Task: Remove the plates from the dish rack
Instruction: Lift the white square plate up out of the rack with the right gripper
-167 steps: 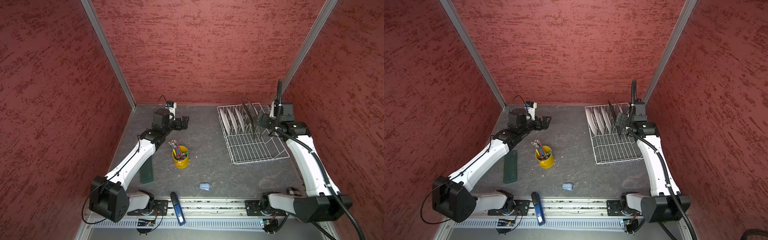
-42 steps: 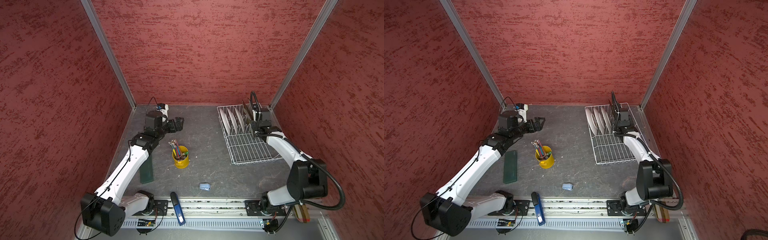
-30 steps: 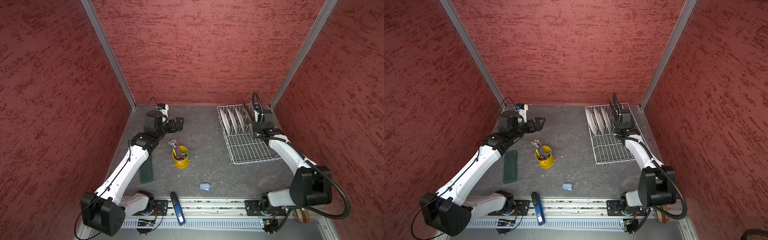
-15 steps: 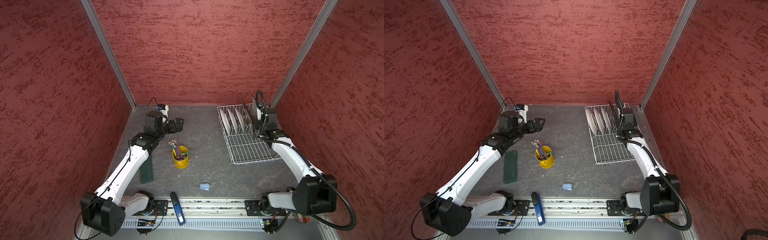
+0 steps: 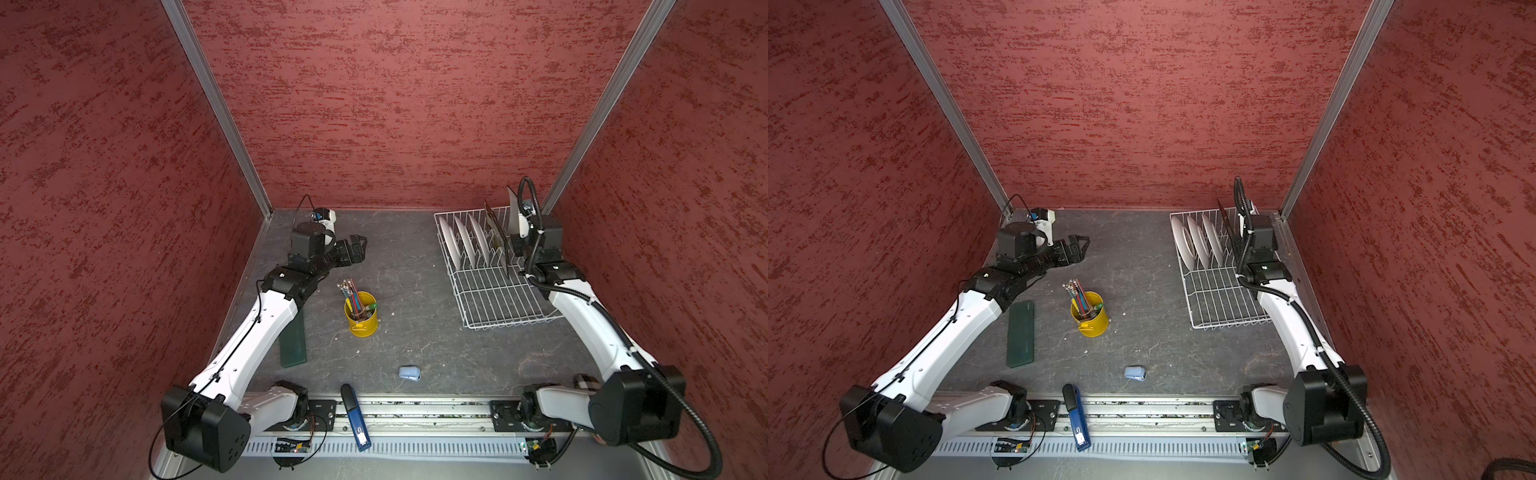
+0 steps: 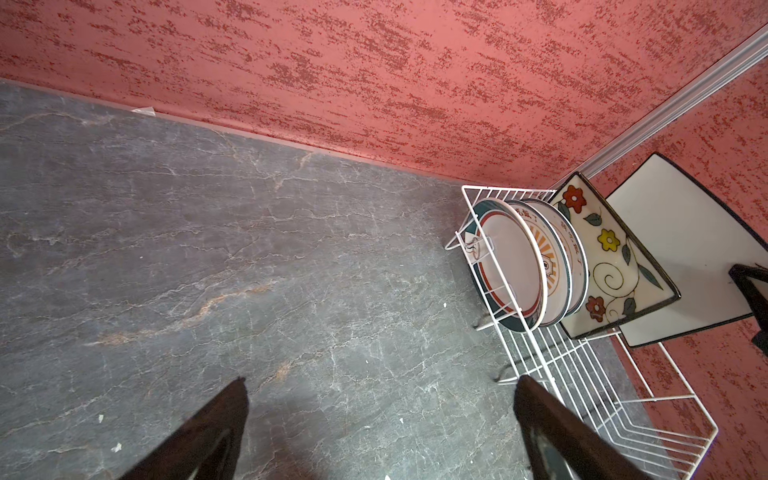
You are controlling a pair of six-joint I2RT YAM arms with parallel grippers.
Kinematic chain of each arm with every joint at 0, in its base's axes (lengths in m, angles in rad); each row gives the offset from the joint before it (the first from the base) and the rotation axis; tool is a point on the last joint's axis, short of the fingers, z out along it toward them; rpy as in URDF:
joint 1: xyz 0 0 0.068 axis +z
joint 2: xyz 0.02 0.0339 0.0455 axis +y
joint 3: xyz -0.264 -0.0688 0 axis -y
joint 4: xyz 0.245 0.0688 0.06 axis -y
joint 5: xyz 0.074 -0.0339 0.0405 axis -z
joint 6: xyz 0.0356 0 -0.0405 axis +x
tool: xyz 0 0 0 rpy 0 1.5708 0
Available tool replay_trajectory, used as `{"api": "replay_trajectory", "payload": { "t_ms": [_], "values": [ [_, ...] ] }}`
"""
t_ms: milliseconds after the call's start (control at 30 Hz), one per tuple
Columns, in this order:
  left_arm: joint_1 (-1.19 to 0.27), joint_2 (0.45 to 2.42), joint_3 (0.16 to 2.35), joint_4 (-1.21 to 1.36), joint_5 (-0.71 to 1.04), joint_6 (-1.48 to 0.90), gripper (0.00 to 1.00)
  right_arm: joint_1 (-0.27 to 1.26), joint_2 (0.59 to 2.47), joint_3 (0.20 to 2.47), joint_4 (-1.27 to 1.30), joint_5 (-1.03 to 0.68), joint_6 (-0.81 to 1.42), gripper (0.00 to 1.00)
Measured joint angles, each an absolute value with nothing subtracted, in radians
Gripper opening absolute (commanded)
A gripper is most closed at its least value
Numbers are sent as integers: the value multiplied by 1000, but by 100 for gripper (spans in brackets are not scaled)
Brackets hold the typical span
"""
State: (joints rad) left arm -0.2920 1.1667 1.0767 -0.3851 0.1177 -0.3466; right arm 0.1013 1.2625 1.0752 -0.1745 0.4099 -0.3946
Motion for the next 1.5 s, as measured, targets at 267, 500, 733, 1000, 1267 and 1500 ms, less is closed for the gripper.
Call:
{"api": "replay_trajectory", "payload": {
  "t_ms": [267, 500, 733, 1000, 1267, 1500],
  "values": [
    [-292, 1167, 1077, -385, 117, -352, 100, 102, 1216, 1087, -175, 407, -406, 0],
    [-294, 1167, 1077, -385, 113, -356, 100, 104, 1170, 1120, -174, 405, -426, 0],
    [-299, 1167, 1077, -385, 113, -360, 100, 115, 1110, 1188, -165, 389, -430, 0],
    [-309, 1177, 1077, -385, 103, -363, 100, 124, 1069, 1311, -163, 334, -365, 0],
    [-315, 1177, 1077, -385, 103, -363, 100, 130, 1052, 1354, -158, 228, -192, 0],
    [-315, 1177, 1077, -381, 109, -363, 100, 130, 1052, 1345, -132, 121, 0, 0]
  ]
}}
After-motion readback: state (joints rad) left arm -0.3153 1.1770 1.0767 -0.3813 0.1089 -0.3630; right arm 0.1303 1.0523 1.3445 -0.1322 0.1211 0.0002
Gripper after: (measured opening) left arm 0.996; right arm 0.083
